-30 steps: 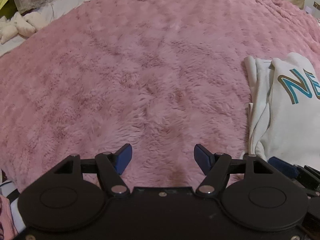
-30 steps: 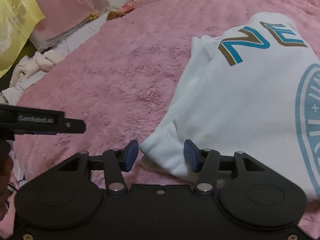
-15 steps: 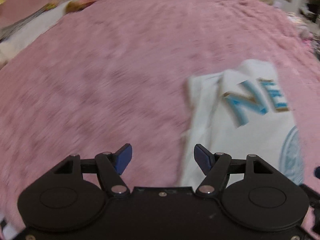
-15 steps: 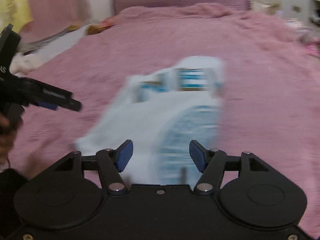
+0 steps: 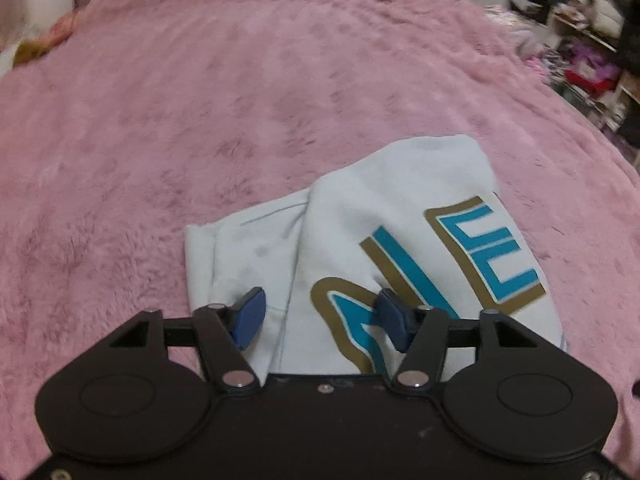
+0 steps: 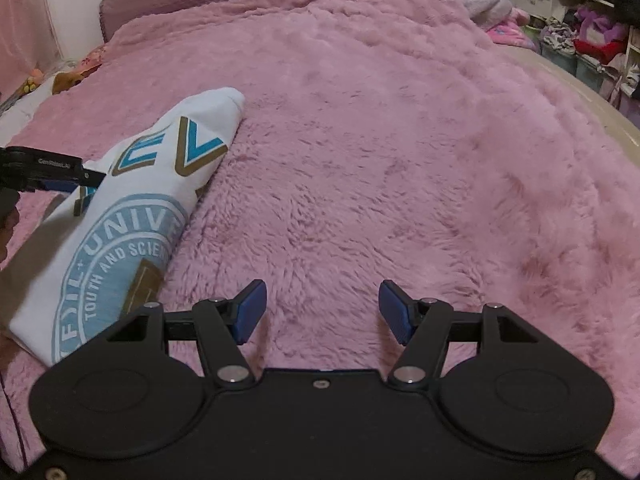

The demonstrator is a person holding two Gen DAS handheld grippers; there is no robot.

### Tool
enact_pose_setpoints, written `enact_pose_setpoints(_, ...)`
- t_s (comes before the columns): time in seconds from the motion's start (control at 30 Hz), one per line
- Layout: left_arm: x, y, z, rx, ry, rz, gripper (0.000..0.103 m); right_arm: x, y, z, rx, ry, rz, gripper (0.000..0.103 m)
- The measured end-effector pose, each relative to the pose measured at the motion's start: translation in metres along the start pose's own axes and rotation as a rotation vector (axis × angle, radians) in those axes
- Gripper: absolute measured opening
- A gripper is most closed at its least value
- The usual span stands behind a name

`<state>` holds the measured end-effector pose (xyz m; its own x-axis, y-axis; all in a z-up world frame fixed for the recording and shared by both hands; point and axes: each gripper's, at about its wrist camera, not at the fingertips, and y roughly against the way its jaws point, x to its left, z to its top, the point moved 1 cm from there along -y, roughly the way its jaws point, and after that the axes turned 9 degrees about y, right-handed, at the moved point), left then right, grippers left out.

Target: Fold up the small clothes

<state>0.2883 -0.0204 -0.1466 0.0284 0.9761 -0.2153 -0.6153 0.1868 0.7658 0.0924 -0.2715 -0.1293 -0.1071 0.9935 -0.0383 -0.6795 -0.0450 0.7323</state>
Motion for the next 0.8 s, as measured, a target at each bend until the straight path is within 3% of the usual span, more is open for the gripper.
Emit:
enact_pose_setpoints(0.03,-0.002,0.003,-0.002,0.008,-0.016,-0.026,0.022,0.001,0.0,-0.001,-0.001,0.002,0.007,0.059)
enact_pose_setpoints(0.1,-0.007,0.011,-0.007,-0.013,-0.044,-0.001,0.012,0.006,-0.003,0.001,0.002,0.011,0.023,0.059)
enact_pose_setpoints(0.27,-0.011,0.041,-0.007,-0.098,-0.021,0.025,0.009,0.026,0.0,0.009,-0.009,0.109,0.03,0.059)
enact_pose_setpoints(0.43,-0.009,0.082,-0.007,-0.2,0.014,0.087,0.007,0.045,-0.008,0.025,0.019,0.174,-0.058,0.059)
enact_pose_setpoints(0.57,-0.007,0.089,-0.015,-0.229,-0.02,0.194,0.007,0.051,-0.015,0.03,0.042,0.188,-0.104,0.059)
enact_pose_setpoints(0.67,0.009,0.055,-0.025,-0.129,-0.003,0.23,0.01,0.05,-0.019,0.029,0.063,0.156,-0.074,0.06)
enact_pose_setpoints(0.8,0.023,0.023,-0.038,-0.047,0.021,0.258,0.037,0.052,-0.025,0.026,0.096,0.155,-0.068,0.06)
